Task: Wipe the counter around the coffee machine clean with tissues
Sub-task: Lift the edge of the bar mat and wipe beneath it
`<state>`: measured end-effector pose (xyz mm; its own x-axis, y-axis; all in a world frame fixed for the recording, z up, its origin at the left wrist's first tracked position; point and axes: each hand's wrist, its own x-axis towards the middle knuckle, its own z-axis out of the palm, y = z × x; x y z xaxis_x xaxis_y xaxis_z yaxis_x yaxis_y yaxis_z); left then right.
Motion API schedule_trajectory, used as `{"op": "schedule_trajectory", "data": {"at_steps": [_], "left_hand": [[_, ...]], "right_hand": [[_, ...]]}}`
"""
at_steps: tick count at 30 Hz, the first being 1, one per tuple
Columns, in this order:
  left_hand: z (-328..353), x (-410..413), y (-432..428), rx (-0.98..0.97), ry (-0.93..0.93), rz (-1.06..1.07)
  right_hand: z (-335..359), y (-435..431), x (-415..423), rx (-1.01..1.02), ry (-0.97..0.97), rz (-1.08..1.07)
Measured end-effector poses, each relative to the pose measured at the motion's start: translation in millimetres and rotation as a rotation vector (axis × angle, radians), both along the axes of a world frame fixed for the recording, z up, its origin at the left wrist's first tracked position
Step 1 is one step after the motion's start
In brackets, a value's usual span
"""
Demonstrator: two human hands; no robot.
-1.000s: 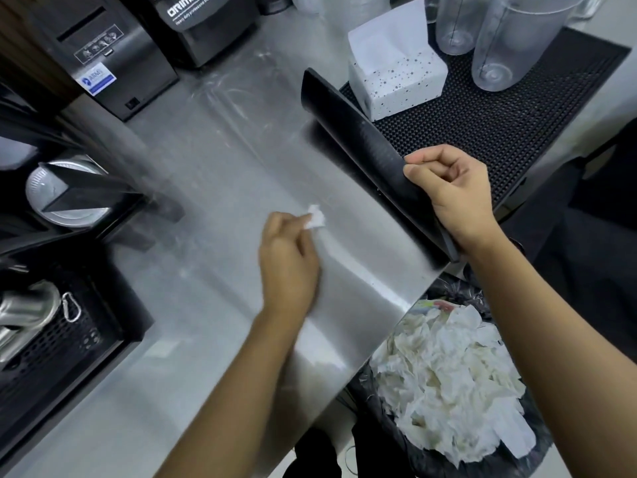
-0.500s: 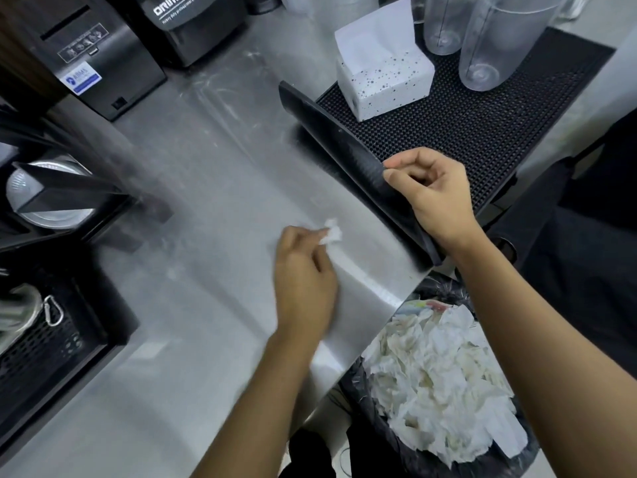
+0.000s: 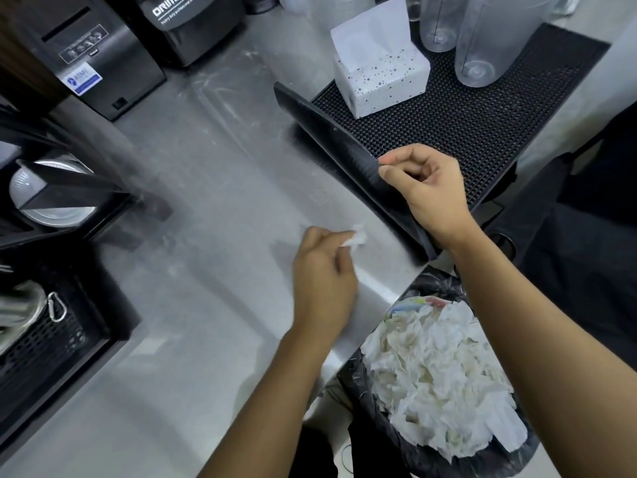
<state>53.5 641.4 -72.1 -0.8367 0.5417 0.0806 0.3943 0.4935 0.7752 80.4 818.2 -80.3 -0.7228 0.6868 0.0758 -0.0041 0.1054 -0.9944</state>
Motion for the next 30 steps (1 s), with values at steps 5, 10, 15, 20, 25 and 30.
{"op": "schedule_trajectory", "data": {"at_steps": [5, 10, 15, 20, 25, 30], "left_hand": [[-2, 45, 11, -0.023, 0.066, -0.401], [-4, -7, -6, 0.065, -0.131, -0.007], [-6, 35, -4, 0.010, 0.010, -0.284], [5, 16, -13, 0.160, -0.230, -0.111], [-9, 15, -25, 0.011, 0.089, 0.105], [-4, 55, -23, 0.046, -0.133, -0.360]], "right_hand": [[1, 0, 0, -0.004, -0.002, 0.000], [1, 0, 1, 0.008, -0.009, 0.008], [1, 1, 1, 0.037, -0.031, -0.007], [3, -1, 1, 0.044, -0.038, -0.003], [3, -4, 0, 0.064, -0.043, 0.006], [5, -6, 1, 0.087, -0.065, 0.016]]}}
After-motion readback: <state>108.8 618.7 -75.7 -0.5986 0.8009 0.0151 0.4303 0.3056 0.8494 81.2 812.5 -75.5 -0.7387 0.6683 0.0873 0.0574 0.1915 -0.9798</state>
